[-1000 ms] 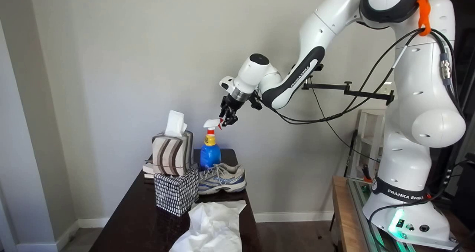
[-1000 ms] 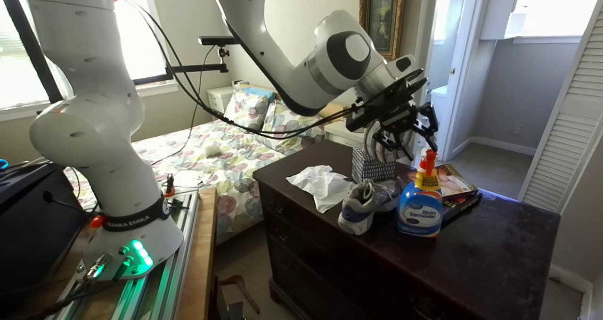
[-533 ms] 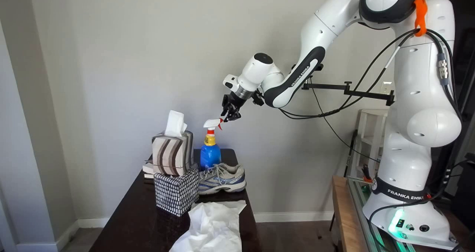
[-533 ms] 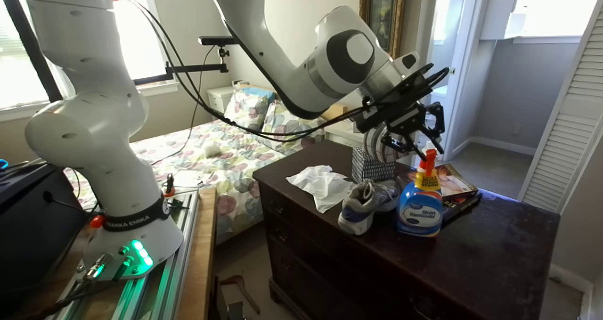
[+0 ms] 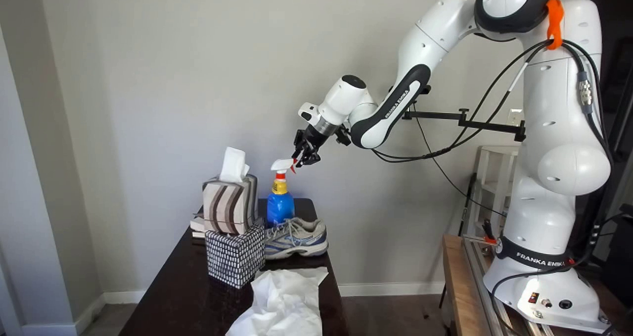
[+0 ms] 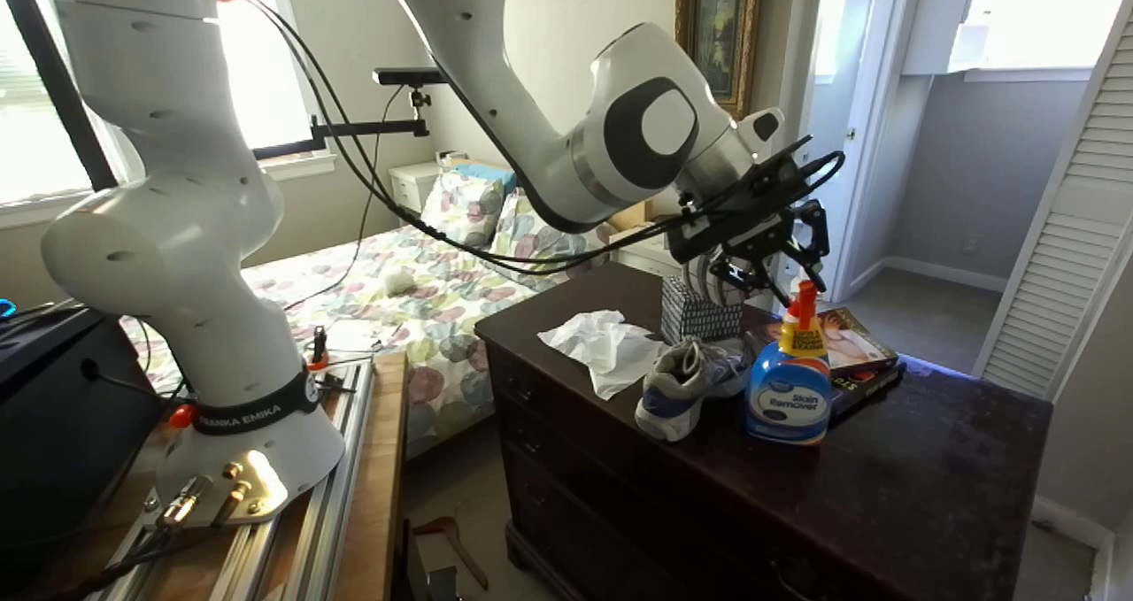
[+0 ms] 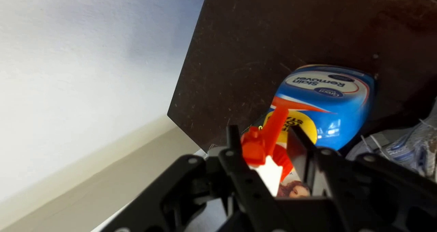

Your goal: Twist the nozzle on the spray bottle.

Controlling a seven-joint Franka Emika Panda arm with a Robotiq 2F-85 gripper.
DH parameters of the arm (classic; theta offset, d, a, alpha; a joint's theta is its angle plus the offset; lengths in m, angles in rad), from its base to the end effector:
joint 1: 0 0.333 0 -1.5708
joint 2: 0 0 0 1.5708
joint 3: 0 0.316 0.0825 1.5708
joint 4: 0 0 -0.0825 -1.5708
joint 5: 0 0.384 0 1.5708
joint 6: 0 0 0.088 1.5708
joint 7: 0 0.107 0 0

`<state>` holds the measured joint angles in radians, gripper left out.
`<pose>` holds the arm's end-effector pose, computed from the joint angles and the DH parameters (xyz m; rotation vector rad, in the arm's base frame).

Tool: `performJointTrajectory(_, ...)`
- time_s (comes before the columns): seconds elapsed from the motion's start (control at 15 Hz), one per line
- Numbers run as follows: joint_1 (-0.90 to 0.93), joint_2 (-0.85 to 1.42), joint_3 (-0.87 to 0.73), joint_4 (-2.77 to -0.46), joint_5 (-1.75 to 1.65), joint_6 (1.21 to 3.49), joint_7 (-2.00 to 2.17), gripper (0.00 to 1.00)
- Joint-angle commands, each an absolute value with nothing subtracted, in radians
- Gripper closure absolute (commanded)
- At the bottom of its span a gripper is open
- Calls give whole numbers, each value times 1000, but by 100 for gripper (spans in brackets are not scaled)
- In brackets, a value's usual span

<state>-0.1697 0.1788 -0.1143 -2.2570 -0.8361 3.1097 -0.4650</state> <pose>0.5588 -0.0965 0.3431 2.2348 1.2463 0.6019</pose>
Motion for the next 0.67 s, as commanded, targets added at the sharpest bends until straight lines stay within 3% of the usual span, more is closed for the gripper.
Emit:
performJointTrajectory(0.0,-222,185,-56,-2271,-742,3133,-562,79)
performJointTrajectory(0.2,-251,178,-24,-2268,-699,3116,-604,81)
performJointTrajectory(0.47,-300,176,39,-2278,-621,3106,-659,96)
performJointTrajectory(0.6,-362,184,124,-2295,-511,3110,-744,95)
